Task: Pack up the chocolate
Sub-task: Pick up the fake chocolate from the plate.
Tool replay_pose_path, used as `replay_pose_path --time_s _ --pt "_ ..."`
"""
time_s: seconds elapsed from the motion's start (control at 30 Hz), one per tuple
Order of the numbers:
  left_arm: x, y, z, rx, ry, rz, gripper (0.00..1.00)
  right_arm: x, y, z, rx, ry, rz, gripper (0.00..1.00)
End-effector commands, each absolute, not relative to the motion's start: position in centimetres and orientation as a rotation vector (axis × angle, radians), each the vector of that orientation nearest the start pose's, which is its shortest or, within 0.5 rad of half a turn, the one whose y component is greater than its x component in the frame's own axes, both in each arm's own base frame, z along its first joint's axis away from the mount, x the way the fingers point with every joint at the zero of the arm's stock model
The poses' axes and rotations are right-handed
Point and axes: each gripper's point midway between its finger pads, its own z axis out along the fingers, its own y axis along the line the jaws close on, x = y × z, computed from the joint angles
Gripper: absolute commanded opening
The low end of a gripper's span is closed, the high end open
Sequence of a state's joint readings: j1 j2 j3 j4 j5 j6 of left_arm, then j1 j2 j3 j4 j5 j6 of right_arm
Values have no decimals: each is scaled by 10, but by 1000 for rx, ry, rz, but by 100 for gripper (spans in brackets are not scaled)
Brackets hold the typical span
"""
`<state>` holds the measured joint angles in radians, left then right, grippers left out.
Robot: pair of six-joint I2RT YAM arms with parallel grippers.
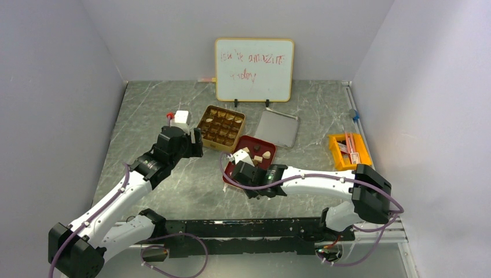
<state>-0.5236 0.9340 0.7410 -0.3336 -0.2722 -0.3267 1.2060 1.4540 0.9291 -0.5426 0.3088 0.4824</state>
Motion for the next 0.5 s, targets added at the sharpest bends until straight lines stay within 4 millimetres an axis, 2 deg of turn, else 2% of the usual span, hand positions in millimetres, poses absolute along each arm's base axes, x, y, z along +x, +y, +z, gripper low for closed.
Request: replay_pose_path --time_s 0.0,0.2,0.47 --pt "289 -126 190 22 2039 -250 84 147 284 68 -794 2438 221 23" --pt "289 -127 192 18 2036 -253 83 150 280 70 -778 2434 193 0" --pt "291 -125 199 5 2020 -251 83 161 286 106 -740 2360 217 0"
